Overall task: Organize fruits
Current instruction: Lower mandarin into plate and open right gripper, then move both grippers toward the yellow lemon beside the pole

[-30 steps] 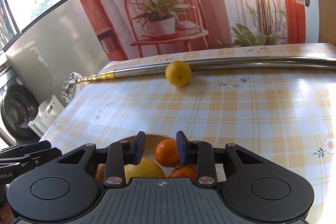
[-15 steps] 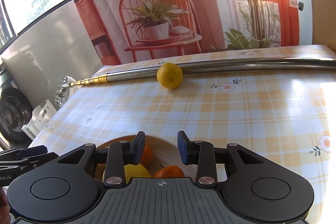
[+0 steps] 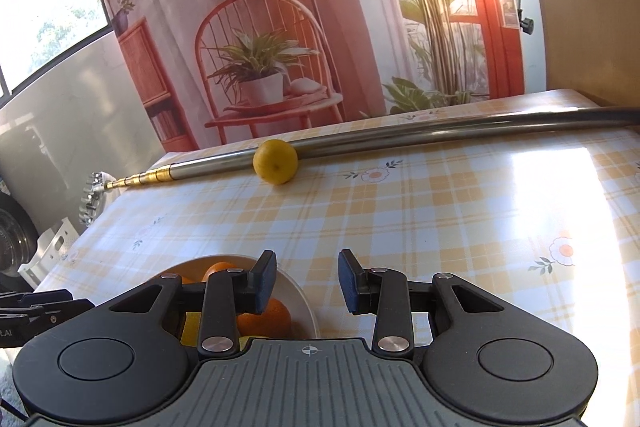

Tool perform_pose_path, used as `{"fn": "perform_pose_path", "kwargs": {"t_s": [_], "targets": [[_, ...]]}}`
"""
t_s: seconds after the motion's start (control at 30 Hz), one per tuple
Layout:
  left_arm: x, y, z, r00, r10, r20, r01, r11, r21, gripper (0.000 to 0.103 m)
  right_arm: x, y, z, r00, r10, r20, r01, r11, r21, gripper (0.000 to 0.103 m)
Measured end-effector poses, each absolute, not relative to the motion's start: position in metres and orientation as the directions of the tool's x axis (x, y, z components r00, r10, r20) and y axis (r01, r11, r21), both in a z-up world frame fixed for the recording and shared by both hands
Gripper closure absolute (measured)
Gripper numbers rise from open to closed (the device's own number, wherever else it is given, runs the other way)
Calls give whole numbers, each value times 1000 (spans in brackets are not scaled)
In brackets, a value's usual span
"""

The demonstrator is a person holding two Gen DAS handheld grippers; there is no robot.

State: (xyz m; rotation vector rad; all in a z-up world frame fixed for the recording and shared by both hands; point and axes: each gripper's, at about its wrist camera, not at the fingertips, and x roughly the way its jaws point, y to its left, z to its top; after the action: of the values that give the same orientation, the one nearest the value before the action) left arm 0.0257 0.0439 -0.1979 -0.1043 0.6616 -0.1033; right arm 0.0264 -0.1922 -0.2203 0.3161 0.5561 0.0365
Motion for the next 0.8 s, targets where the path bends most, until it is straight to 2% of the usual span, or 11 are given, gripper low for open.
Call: {"fn": "perform_pose_path", "kwargs": {"t_s": [0.17,0.43,0.8], "targets": [[37,57,-182,803,-118,-584,35,988,-151,31,27,-201,-207,868,109,-485,51,951,304,70],[54,78,-135,869,-75,-488,-6,987,-162,29,29,-226,-182,902,72,-426,76,944,321,70],[73,86,-114,898,-51,-438,-15,989,-146,28,45,-235,-174,906,69,-417,75,945,320,69]]}}
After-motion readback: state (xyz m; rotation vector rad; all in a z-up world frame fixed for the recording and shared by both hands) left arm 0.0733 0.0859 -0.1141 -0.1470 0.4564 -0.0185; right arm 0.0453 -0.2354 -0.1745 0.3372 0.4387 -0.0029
